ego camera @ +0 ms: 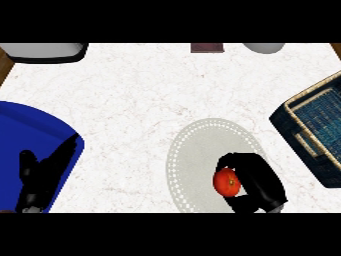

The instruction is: Pick the tomato from the placemat and place it in the basket

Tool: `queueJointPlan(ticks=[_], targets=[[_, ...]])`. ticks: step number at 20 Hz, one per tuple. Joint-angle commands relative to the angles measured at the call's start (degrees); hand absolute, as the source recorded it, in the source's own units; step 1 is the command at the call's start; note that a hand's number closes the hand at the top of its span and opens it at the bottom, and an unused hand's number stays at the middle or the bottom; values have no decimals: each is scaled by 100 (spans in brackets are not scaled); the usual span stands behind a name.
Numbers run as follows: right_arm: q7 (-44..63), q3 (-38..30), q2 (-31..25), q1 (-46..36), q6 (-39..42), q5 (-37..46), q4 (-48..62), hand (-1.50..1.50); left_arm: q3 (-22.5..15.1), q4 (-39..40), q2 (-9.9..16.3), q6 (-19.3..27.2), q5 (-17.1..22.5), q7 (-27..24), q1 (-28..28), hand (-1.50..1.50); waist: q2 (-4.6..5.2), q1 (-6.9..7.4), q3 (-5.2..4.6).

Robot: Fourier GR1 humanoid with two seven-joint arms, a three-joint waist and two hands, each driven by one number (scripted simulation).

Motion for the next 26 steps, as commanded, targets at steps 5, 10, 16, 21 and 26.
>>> queueJointPlan(ticks=[5,10,16,21,26], targets=[[-144,575,-640,725,272,571,-788,150,75,256,-102,17,67,361,226,0,39,-102,-68],[-859,996,-2388,2137,284,1110,-1893,150,203,185,34,24,46,214,514,0,-29,-382,-82],[-1170,63,-3297,3543,-617,499,-3761,150,-59,161,-324,275,-202,64,721,0,5,-391,-72],[-1307,318,-2143,4011,-528,-1926,-4672,150,188,-53,-42,66,18,193,668,0,64,-394,-55],[-1170,-205,-1990,4231,-659,-2698,-5745,150,213,10,-30,28,31,196,665,0,84,-369,-75]])
